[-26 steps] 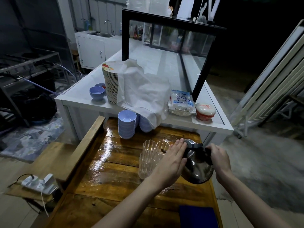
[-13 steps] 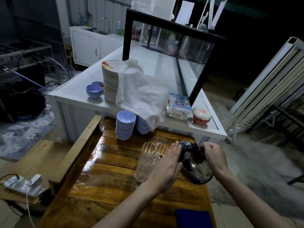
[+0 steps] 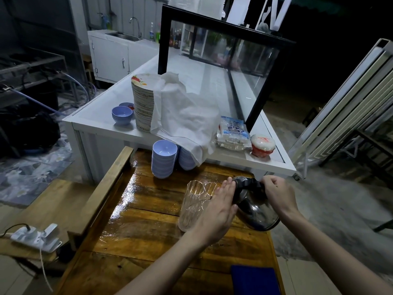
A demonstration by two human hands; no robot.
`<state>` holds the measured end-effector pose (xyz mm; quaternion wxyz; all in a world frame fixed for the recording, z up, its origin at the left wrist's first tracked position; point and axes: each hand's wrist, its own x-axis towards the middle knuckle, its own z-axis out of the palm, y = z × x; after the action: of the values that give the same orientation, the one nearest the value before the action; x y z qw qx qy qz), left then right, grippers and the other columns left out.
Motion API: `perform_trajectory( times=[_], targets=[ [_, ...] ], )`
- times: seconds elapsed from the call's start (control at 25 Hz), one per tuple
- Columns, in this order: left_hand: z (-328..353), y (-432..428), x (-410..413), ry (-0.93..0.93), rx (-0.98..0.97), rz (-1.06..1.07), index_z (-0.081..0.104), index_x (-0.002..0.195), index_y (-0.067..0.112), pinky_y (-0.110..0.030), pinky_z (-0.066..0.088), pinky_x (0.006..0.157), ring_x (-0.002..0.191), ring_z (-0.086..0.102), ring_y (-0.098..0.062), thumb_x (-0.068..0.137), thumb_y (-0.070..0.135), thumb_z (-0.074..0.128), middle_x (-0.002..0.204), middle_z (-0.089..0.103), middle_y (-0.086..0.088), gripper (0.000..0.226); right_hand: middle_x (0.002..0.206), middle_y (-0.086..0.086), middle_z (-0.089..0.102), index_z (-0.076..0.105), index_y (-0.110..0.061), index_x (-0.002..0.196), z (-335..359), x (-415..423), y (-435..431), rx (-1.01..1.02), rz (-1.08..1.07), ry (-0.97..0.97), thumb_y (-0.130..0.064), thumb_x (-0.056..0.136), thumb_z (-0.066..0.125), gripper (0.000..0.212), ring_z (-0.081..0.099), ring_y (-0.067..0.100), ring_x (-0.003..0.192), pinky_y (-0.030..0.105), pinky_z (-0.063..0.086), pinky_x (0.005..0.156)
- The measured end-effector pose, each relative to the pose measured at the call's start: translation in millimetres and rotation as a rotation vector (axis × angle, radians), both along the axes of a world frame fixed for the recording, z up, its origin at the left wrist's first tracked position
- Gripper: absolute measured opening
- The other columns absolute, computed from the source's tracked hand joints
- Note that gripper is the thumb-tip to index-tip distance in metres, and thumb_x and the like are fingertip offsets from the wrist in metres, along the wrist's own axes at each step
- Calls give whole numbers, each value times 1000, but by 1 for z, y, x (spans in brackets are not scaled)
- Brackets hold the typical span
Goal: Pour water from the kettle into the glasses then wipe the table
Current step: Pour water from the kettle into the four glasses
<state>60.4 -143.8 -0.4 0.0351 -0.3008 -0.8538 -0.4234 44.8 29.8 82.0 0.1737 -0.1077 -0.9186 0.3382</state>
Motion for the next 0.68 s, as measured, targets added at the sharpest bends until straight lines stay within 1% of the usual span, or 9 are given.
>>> perform_trajectory(
  times=[0.12,0.2,0.28,0.36,0.44,0.56,0.68],
  targets=[
    [1,0,1,-5,9,-3,-2,154,19,-21,-5,120,146,-13,2,105,30,28,161,-9,7,59,51,5,44,47,-12,50,2,-1,0,37,10,15,-13,91,53,42,39,20,53,34,29,58],
    [0,0,3,-11,19,-2,-3,154,19,-21,-6,120,146,-14,3,105,30,28,161,-11,8,59,48,2,43,48,-11,48,3,-2,0,36,33,26,-13,91,53,43,38,18,51,33,31,65],
    [-2,-1,4,-15,21,1,-4,154,18,-20,-7,120,146,-14,2,105,30,28,161,-12,7,60,45,-2,42,46,-14,46,5,-2,-4,49,55,31,-20,90,51,44,39,17,49,34,31,69],
    [-3,-2,5,-18,16,6,-4,154,18,-21,-6,120,146,-15,2,105,30,28,161,-13,7,60,43,-6,41,43,-18,45,5,-3,-7,66,82,33,-29,83,45,40,39,16,47,33,31,70],
    [-5,-3,5,-26,12,14,-5,154,19,-22,-6,120,146,-15,2,105,31,27,161,-13,8,60,40,-6,40,42,-20,44,6,-4,-8,64,94,30,-33,80,43,38,40,16,47,35,32,70],
    [-4,-4,4,-31,18,32,-5,154,19,-22,-6,120,145,-16,3,105,32,26,161,-13,7,60,38,-6,45,43,-20,43,6,-5,-10,64,99,34,-33,80,43,39,43,18,47,36,35,69],
    [-4,-5,3,-25,15,34,-5,154,19,-20,-8,120,145,-17,4,105,31,27,161,-14,7,60,41,-7,41,42,-20,43,9,-5,-14,108,111,63,-31,80,43,39,41,16,47,35,32,69]
  ],
)
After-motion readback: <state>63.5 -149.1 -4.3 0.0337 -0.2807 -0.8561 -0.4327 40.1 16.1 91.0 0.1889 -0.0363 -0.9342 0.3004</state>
